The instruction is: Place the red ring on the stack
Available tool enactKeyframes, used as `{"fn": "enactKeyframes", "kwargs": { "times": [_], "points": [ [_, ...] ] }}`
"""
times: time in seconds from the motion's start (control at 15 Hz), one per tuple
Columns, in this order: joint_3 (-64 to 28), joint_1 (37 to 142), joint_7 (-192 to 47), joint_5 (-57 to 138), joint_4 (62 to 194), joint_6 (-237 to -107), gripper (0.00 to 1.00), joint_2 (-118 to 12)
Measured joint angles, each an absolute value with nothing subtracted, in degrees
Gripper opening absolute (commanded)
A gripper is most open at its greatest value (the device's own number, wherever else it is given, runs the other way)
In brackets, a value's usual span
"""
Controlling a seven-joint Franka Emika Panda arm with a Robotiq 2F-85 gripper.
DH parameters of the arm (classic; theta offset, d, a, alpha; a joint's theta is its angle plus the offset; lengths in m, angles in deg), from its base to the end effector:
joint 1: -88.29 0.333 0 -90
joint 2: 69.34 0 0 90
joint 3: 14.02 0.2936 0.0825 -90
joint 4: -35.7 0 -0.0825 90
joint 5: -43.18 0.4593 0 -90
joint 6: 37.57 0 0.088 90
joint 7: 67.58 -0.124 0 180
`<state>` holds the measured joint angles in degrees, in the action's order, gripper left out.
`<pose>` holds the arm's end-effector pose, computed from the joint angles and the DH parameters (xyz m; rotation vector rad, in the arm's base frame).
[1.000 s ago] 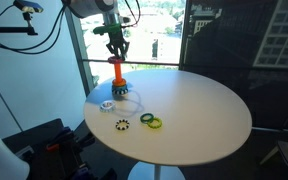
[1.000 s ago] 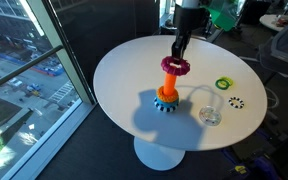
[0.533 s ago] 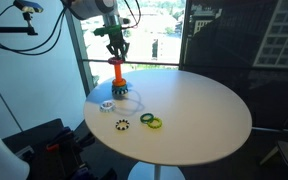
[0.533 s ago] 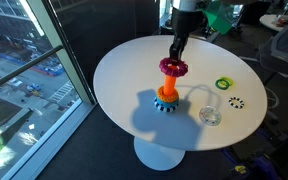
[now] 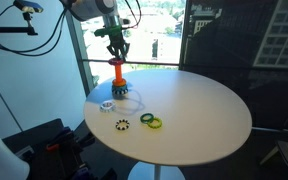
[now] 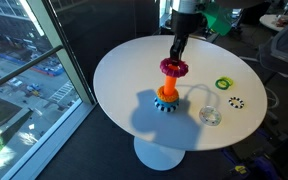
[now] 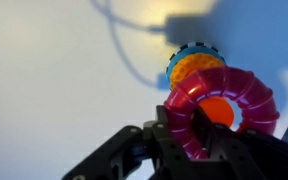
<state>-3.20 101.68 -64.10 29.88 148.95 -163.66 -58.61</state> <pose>0.6033 0.2580 0.3000 2.8552 0.9028 0.1038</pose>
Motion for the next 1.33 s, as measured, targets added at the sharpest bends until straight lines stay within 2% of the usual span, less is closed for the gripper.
{"fn": "enactKeyframes", "kwargs": {
  "times": [0.07, 0.13, 0.2, 0.27, 0.6, 0.73, 1.33],
  "points": [
    [-3.2, 101.68, -64.1, 29.59, 148.95, -163.66, 0.11, -58.59],
    [-3.2, 101.68, -64.1, 29.34, 148.95, -163.66, 0.2, -58.58],
    [-3.2, 101.68, -64.1, 29.19, 148.95, -163.66, 0.44, -58.57],
    [-3.2, 101.68, -64.1, 29.09, 148.95, -163.66, 0.57, -58.57],
    [-3.2, 101.68, -64.1, 29.08, 148.94, -163.65, 0.95, -58.51],
    [-3.2, 101.68, -64.1, 29.08, 148.94, -163.64, 1.0, -58.32],
    [-3.21, 101.67, -64.16, 29.37, 148.76, -162.99, 1.0, -58.06]
  ]
}}
